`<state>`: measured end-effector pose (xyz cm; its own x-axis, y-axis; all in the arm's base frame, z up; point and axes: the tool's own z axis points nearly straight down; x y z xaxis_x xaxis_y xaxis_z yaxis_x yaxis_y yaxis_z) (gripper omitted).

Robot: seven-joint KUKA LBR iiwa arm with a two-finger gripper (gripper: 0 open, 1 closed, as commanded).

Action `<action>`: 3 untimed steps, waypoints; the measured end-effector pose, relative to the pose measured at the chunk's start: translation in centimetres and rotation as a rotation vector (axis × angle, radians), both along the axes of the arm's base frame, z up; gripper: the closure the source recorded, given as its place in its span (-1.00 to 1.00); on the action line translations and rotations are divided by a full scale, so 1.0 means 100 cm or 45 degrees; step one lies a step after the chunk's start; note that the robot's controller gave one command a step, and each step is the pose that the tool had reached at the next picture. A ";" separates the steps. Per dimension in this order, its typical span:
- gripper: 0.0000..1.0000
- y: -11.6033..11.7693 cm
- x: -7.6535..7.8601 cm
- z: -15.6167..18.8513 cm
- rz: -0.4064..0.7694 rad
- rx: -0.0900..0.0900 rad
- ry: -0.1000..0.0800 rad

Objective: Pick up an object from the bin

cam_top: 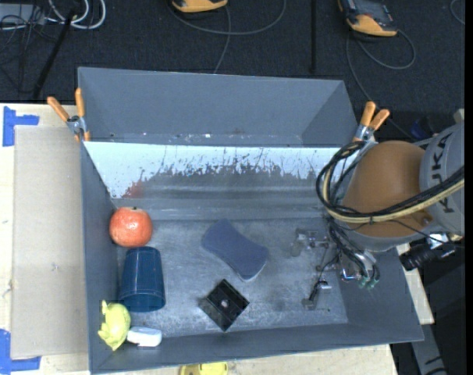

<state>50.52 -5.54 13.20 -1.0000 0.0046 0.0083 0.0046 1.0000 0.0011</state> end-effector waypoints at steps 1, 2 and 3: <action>-1.00 0.000 0.002 0.004 0.003 -0.001 -0.009; -1.00 0.056 0.040 -0.044 0.160 -0.001 -0.017; -1.00 0.080 0.033 -0.030 0.105 -0.001 -0.010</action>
Offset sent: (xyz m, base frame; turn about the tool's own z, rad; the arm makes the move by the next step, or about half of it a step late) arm 0.0514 0.0764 -0.0620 -0.1670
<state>53.82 2.49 10.23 -0.9970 -0.0776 0.0005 -0.0776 0.9970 0.0003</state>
